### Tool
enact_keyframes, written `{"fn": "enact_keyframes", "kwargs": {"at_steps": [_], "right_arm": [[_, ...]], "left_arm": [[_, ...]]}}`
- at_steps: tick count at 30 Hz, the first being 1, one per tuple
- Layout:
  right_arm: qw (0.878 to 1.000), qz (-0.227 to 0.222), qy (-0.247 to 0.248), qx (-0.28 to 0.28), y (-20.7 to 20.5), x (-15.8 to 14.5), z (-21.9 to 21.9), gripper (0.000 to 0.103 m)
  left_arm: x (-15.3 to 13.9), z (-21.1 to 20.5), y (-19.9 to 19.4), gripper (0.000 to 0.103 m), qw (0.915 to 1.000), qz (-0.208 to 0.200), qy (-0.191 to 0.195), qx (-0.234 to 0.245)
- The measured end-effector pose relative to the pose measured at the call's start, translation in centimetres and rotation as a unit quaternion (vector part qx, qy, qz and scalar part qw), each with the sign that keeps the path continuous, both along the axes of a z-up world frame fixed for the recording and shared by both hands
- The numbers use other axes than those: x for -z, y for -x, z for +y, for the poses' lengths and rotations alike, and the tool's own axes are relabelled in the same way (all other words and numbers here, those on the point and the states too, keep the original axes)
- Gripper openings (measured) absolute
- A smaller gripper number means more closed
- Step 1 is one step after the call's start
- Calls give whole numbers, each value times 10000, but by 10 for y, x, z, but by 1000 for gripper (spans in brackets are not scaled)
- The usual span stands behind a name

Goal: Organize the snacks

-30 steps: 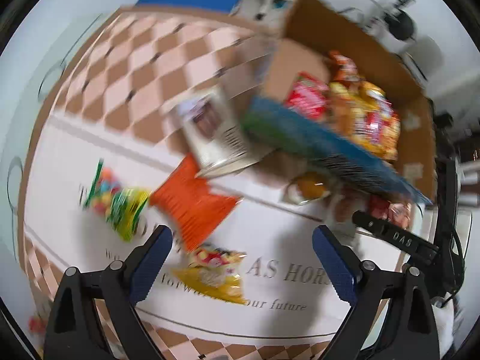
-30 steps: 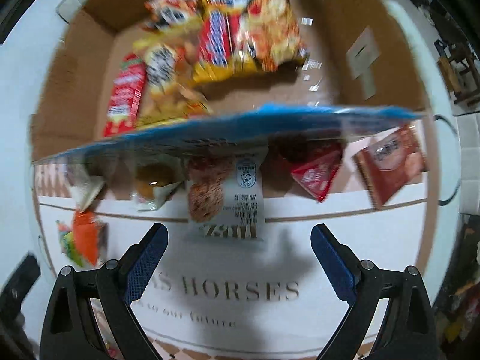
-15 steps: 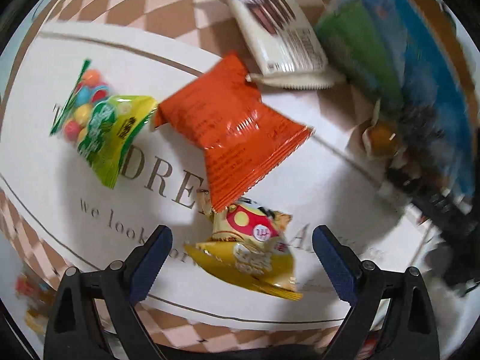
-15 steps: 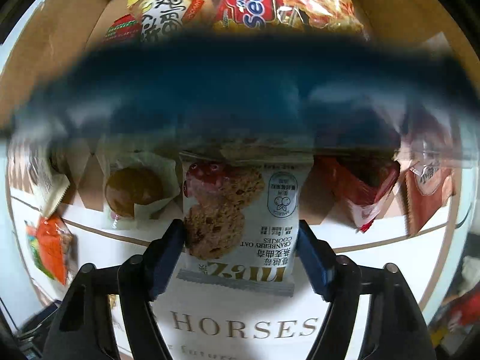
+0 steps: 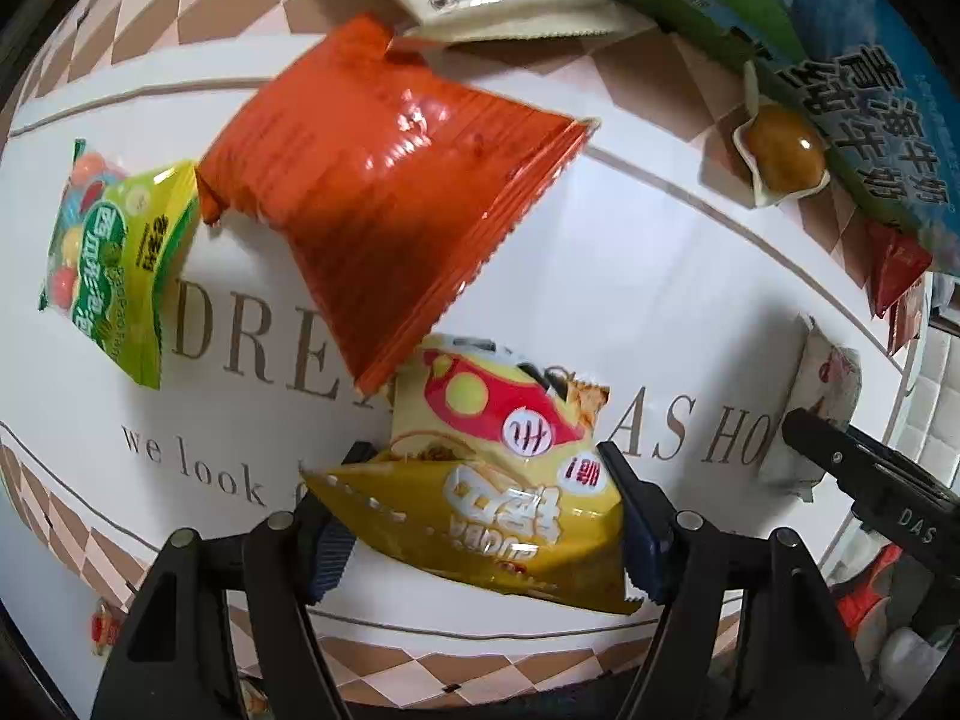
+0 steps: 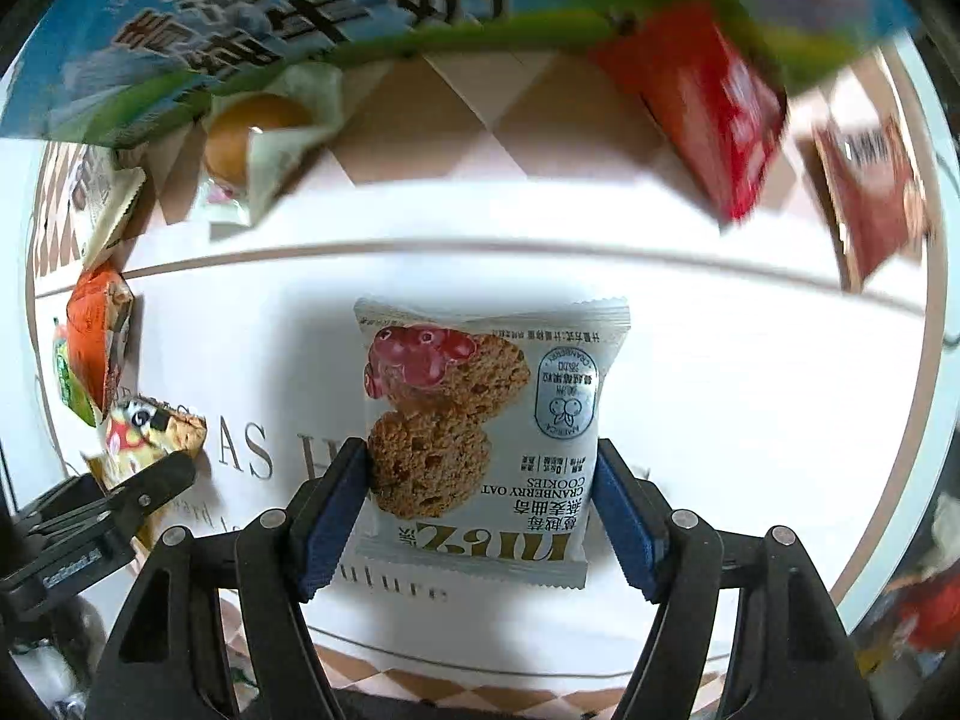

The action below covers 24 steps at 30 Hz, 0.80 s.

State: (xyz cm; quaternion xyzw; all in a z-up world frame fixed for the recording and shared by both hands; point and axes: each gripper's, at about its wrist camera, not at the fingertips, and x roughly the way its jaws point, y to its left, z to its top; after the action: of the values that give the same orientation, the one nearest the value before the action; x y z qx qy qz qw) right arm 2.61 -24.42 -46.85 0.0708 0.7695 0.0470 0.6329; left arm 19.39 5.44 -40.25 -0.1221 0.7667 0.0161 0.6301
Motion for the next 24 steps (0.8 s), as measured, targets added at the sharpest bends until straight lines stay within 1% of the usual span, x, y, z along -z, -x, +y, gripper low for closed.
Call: {"fn": "enact_keyframes", "kwargs": {"at_steps": [5,6,7,9,13,14,20,24], "right_arm": [[9997,67,13,224,4,6,-9,78],[9996,87,23,251,1,7,-11,78],[9996,101,53,261,-3,7,-14,78],[9996,57,129,235,-5,7,-11,79],[9992,-218,315,68,-10,-1,17,75],[9991,-260,328,28,-9,-2,18,75],[9993,-325,198,11,9,-7,21,75],[9987,-504,25,19,18,-26,23,75]], "left_arm": [[-1,-8,2,69,9999,-64,-71,84],[-1,-9,0,64,9999,-96,-88,91],[-3,-10,0,55,9998,-143,-92,105],[-5,-12,-6,52,9997,-206,-59,136],[-19,-19,-6,50,9986,-486,-102,195],[-22,-21,-5,50,9983,-543,-89,198],[-51,-33,-2,49,9958,-864,20,291],[-78,-47,-1,49,9921,-1155,93,475]]}}
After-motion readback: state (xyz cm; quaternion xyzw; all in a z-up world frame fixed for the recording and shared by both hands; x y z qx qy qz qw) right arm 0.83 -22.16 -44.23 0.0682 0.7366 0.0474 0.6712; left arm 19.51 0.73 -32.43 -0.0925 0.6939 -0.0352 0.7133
